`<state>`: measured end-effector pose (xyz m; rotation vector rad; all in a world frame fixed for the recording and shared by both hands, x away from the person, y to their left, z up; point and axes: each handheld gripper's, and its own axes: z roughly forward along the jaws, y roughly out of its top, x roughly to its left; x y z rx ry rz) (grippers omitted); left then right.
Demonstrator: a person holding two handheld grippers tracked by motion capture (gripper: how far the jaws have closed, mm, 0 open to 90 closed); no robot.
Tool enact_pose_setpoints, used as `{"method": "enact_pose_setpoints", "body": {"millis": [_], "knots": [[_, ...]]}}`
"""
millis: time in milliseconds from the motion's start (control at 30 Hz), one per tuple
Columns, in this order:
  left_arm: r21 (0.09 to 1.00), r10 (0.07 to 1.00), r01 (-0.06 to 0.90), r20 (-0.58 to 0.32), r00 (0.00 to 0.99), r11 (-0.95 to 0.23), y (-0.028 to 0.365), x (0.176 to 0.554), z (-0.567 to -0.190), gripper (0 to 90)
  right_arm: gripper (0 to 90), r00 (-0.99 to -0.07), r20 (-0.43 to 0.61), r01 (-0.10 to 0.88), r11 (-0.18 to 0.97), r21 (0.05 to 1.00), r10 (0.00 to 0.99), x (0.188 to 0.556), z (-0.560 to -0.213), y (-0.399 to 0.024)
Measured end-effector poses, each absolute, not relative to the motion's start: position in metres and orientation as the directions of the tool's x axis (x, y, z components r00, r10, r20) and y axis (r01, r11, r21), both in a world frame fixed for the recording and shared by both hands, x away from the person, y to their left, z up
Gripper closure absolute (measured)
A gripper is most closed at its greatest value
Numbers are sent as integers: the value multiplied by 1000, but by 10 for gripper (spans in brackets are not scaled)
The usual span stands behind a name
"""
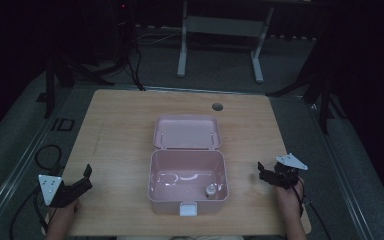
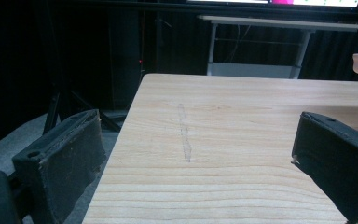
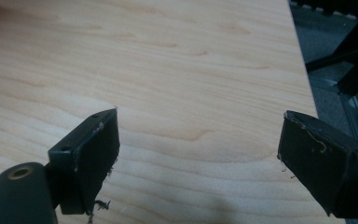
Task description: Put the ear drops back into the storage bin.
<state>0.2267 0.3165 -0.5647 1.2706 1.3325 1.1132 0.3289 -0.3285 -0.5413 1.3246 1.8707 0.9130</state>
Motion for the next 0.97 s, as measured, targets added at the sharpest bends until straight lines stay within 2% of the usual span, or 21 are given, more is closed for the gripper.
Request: {"method": "enact_pose_setpoints", "body": {"millis": [267,600,967], "knots": [[990,999,133,-44,-7,45,316,227,-565,24,125,-215,-87,456,179,872,973,323,-548,-335],[990,999,133,-44,-7,44,316,227,-565,24,125,-226,-144,444,233,865,963,323,-553,-330],[990,999,135,-48,-5,48,317,227,-565,24,125,-222,-124,453,215,865,967,323,-554,-333]]}}
